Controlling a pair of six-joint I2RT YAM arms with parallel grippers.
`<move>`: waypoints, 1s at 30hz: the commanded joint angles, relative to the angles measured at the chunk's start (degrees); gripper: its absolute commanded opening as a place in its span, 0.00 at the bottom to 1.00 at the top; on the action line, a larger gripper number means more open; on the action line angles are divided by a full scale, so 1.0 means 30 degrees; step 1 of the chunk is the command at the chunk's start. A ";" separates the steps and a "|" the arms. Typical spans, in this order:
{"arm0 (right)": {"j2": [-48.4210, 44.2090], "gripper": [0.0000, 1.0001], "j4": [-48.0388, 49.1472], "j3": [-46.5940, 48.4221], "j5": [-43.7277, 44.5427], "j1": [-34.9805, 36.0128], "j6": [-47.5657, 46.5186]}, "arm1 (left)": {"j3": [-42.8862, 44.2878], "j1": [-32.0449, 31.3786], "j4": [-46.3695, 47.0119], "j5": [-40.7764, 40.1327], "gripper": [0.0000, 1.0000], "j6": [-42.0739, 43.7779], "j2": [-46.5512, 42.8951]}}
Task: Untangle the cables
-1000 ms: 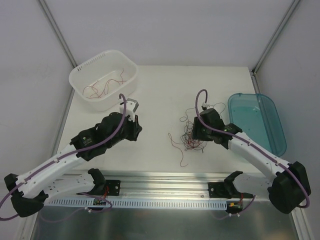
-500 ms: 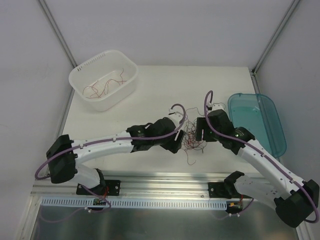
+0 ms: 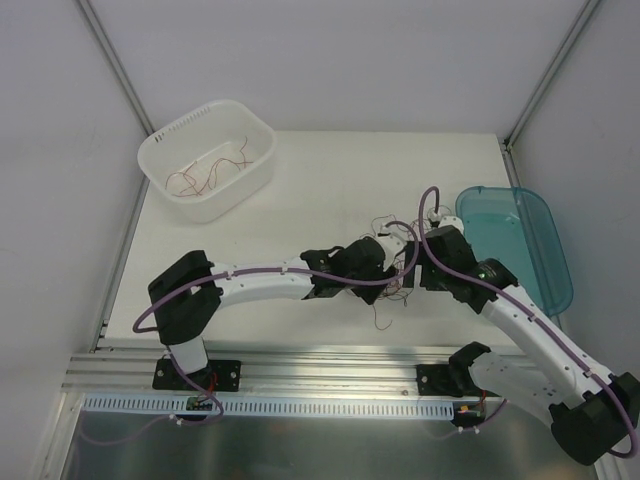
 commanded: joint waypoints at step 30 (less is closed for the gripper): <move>0.1074 0.93 0.6467 -0.1771 -0.5049 -0.1359 0.1267 | -0.5739 0.0606 0.3994 0.1105 0.00 -0.0184 -0.4571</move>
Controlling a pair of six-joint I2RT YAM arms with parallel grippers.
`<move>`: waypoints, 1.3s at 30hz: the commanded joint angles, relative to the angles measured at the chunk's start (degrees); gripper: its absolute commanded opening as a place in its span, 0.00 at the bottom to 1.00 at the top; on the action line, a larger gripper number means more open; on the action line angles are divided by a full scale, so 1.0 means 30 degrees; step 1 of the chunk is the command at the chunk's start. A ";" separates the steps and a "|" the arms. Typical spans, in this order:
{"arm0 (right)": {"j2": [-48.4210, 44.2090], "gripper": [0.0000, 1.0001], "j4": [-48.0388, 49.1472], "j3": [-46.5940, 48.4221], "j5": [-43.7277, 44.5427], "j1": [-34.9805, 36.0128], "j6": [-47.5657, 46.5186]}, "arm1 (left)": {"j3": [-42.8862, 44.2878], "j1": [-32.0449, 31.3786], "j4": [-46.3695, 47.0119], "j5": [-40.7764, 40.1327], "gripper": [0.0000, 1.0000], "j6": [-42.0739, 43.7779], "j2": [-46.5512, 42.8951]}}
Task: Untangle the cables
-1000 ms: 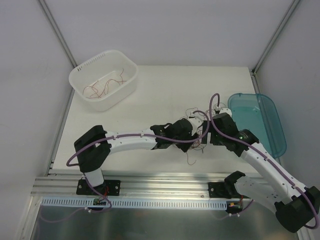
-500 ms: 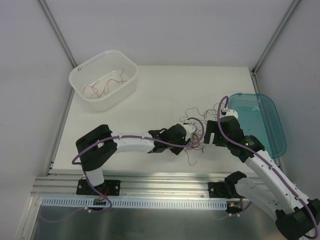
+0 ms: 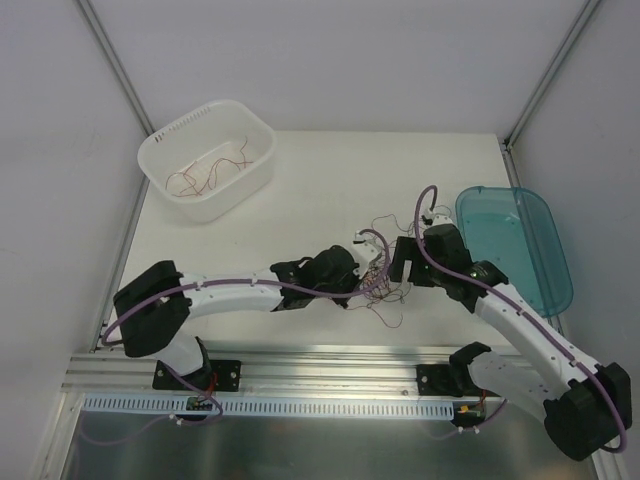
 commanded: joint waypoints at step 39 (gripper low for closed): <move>0.6976 0.16 0.4365 -0.0352 0.0122 0.1147 0.2378 | -0.3828 0.5015 -0.6811 -0.4267 0.00 -0.5976 -1.1246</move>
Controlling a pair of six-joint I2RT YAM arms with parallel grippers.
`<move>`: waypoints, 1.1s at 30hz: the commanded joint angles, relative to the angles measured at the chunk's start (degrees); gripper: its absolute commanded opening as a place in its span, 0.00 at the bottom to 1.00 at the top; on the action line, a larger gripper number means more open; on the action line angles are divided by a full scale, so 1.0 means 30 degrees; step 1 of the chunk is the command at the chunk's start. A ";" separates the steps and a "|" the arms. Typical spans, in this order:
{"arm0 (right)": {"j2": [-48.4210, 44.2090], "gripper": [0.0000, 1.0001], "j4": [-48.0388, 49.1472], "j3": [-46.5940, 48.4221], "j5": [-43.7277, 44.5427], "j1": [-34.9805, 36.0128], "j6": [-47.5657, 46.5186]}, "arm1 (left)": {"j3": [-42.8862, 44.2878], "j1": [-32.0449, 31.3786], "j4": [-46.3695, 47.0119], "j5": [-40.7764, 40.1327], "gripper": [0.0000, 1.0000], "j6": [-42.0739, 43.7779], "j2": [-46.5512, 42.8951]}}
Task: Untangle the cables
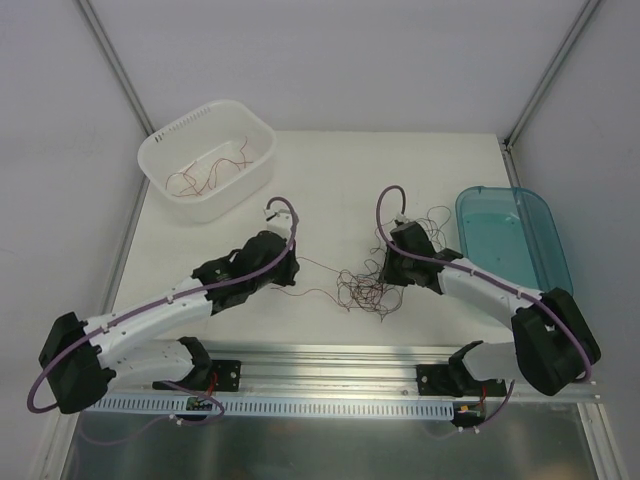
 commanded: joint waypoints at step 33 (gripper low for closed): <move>-0.5908 0.06 -0.6755 0.2959 0.0827 -0.2003 -0.3285 | 0.0533 1.3764 -0.7940 0.1703 0.00 0.0822 -0.6500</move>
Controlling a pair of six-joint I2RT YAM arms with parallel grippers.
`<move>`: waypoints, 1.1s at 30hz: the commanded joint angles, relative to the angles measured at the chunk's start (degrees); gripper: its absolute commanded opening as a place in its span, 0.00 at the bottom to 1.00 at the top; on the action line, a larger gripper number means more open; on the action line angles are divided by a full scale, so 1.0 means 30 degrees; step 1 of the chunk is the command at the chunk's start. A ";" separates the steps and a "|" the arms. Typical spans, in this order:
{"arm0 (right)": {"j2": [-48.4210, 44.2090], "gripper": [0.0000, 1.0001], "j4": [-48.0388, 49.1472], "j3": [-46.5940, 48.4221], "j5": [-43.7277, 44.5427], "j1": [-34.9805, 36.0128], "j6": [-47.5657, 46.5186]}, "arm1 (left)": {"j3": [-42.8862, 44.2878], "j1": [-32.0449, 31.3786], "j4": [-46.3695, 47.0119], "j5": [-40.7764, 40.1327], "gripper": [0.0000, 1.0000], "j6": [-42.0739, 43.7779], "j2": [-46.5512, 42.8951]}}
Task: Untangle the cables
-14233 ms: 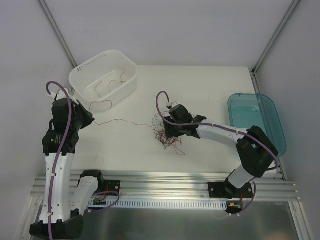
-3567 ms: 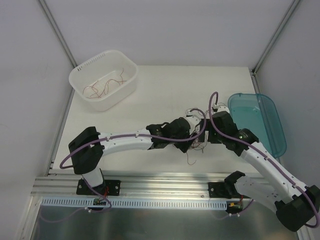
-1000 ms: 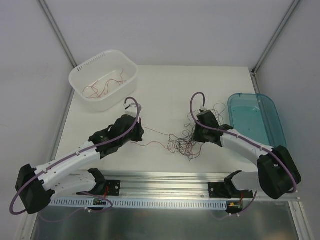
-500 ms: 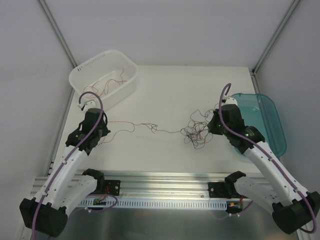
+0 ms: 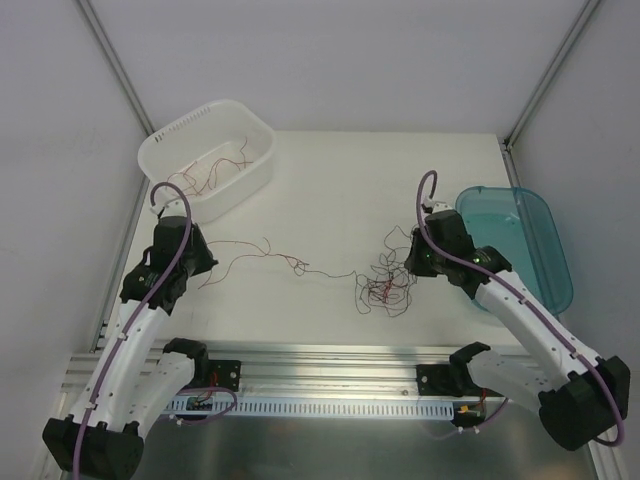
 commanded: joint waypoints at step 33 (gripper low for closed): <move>1.5788 0.73 0.1009 0.7443 -0.1629 0.8746 -0.5047 | -0.2176 0.0067 0.1958 0.4035 0.00 0.2677 -0.1867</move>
